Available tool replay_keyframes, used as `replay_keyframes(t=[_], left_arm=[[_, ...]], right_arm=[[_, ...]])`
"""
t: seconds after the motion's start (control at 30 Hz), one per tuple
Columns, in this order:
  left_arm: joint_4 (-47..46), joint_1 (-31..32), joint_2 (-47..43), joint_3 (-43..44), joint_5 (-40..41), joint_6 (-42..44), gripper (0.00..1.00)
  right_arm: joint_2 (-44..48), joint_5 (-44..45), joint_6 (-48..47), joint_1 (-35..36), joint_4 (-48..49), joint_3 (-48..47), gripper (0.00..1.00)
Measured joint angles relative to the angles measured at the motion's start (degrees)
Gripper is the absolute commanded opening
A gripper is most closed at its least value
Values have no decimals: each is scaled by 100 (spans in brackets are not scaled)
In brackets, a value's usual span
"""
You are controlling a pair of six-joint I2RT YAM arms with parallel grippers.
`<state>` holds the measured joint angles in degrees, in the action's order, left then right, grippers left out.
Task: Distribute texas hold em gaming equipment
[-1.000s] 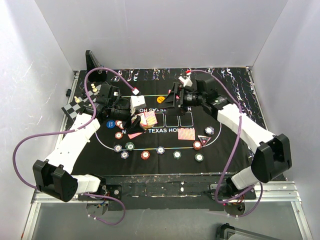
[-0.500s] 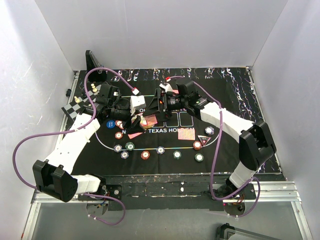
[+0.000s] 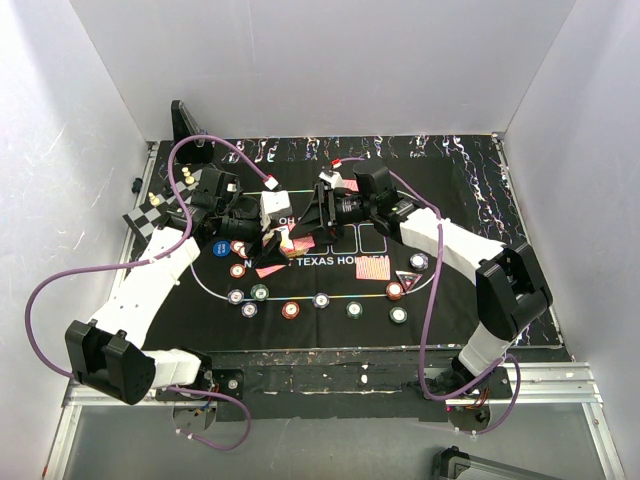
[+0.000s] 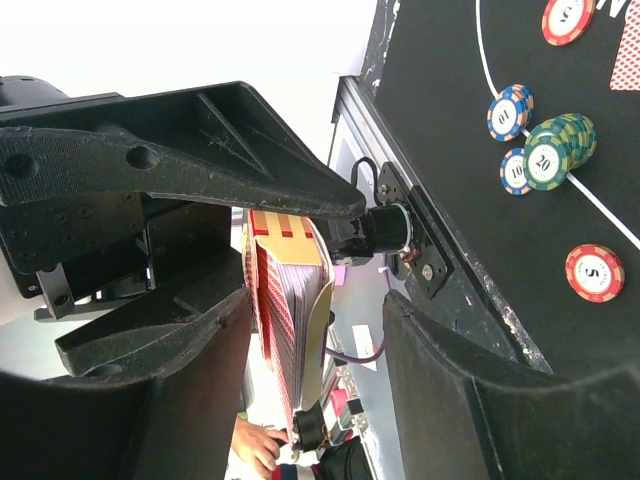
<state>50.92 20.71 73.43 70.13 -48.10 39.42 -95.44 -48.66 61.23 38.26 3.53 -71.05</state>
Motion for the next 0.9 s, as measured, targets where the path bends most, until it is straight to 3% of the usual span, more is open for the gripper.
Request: replay_keyframes(t=[0.57, 0.9], left_arm=[[9, 0, -13, 0, 59, -22, 0], [-7, 0, -15, 0, 50, -48, 0]], right_arm=[[339, -245, 122, -363, 262, 546, 41], [691, -267, 133, -723, 236, 778, 18]])
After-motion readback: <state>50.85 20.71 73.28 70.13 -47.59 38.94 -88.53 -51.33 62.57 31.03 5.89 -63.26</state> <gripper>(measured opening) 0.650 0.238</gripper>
